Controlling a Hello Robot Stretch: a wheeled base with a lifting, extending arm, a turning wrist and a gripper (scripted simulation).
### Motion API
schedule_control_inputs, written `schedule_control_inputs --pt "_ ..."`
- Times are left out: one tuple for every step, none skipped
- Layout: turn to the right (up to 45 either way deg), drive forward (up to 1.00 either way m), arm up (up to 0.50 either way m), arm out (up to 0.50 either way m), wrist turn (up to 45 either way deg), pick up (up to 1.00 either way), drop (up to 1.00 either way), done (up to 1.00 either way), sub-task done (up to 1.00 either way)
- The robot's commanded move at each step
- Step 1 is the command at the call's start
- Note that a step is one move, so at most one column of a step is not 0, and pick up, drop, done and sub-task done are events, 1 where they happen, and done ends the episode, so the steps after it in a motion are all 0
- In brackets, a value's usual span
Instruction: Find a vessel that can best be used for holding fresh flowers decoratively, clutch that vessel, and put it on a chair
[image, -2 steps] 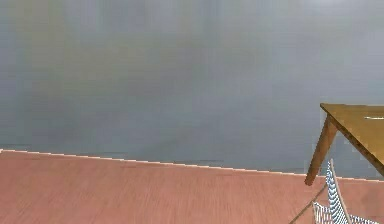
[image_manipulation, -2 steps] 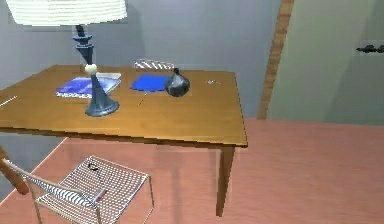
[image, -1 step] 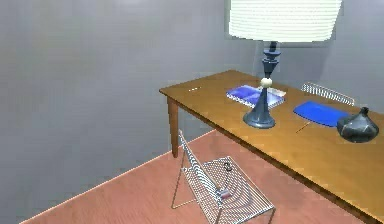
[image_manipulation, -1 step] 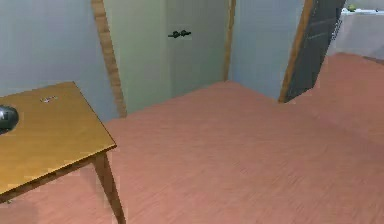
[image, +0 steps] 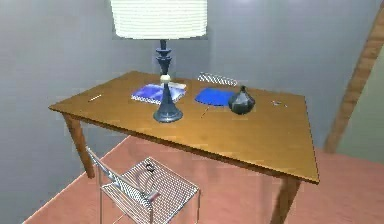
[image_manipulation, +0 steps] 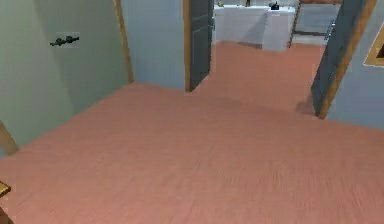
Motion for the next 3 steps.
schedule_control_inputs --pt "0.0 0.50 0.00 0.00 0.0 0.00 0.00 0.00 0.00" --pt "-45.0 0.00 0.00 0.00 0.0 0.00 0.00 0.00 0.00" --pt "-18.0 0.00 0.00 0.00 0.0 0.00 0.00 0.00 0.00"
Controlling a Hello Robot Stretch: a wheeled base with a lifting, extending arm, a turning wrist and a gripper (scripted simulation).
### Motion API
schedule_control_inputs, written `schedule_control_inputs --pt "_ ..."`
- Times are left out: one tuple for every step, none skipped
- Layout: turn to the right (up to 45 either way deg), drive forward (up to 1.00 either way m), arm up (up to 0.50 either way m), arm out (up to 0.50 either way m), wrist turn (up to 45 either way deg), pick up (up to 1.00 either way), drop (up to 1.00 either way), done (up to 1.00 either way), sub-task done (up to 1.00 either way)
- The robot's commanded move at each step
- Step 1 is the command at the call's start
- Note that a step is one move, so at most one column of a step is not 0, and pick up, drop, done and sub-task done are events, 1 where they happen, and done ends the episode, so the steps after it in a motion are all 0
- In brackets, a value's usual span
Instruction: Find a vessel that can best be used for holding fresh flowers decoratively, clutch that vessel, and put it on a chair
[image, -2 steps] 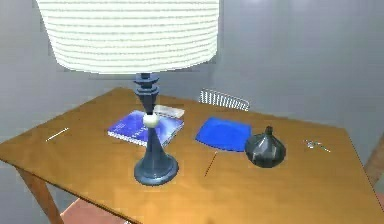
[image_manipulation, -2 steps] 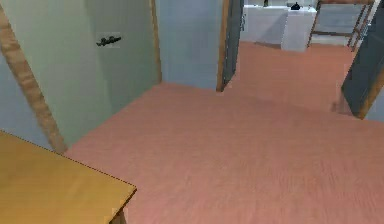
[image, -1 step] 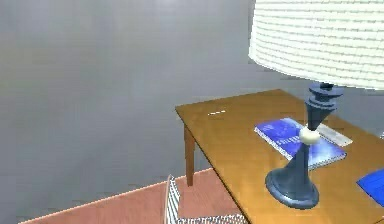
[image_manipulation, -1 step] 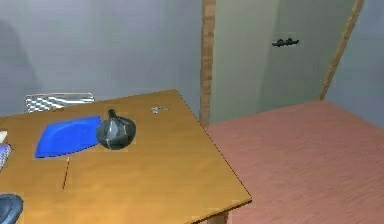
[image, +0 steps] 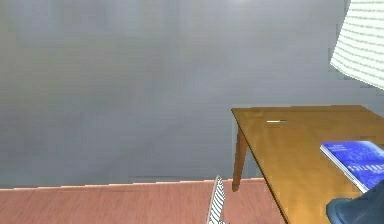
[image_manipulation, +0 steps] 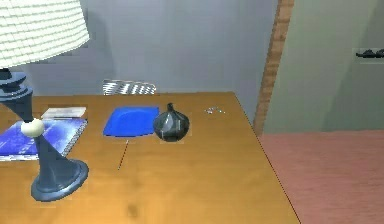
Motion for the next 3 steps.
schedule_control_inputs --pt "0.0 0.00 0.50 0.00 0.0 0.00 0.00 0.00 0.00" --pt "0.0 0.00 0.38 0.00 0.0 0.00 0.00 0.00 0.00" --pt "0.0 0.00 0.00 0.44 0.0 0.00 0.00 0.00 0.00"
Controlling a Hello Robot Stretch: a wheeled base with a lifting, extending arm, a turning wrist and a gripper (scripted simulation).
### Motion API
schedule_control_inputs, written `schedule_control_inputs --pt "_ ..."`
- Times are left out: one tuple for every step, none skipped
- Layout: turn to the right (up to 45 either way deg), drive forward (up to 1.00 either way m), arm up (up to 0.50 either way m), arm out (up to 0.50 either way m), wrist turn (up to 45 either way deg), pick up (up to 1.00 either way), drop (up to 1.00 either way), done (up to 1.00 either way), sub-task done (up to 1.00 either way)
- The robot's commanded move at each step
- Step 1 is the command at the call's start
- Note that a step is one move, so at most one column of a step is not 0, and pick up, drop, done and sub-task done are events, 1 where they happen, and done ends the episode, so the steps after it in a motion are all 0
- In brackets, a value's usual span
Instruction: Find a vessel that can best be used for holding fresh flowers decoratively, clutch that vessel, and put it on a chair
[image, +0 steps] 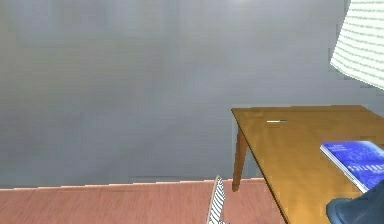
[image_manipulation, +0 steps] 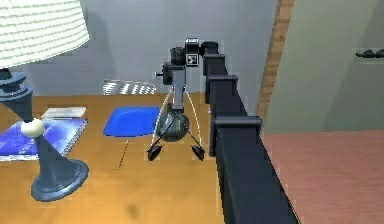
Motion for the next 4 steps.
schedule_control_inputs --pt "0.0 0.00 0.00 0.00 45.0 0.00 0.00 0.00 0.00" --pt "0.0 0.00 0.00 0.00 45.0 0.00 0.00 0.00 0.00" --pt "0.0 0.00 0.00 0.00 45.0 0.00 0.00 0.00 0.00" --pt "0.0 0.00 0.00 0.00 24.0 0.00 0.00 0.00 0.00"
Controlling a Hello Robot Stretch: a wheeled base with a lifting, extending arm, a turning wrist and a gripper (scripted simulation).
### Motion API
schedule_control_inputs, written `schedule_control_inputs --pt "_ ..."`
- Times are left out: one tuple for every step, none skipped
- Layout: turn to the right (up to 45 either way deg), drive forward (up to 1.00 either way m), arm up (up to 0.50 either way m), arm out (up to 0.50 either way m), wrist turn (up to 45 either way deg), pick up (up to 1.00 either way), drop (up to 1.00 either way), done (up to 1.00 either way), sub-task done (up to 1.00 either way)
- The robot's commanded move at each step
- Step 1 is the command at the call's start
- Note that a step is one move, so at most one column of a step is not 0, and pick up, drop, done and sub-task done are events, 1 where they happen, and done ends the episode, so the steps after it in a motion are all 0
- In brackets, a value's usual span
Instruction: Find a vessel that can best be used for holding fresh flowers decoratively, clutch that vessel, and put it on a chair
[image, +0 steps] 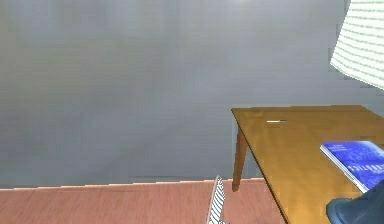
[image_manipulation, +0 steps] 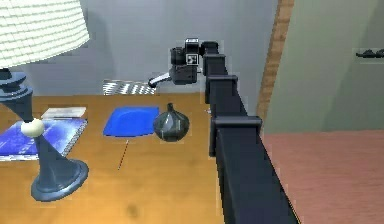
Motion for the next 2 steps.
schedule_control_inputs --pt "0.0 0.00 -0.26 0.00 0.0 0.00 0.00 0.00 0.00" --pt "0.0 0.00 0.00 0.00 0.0 1.00 0.00 0.00 0.00"
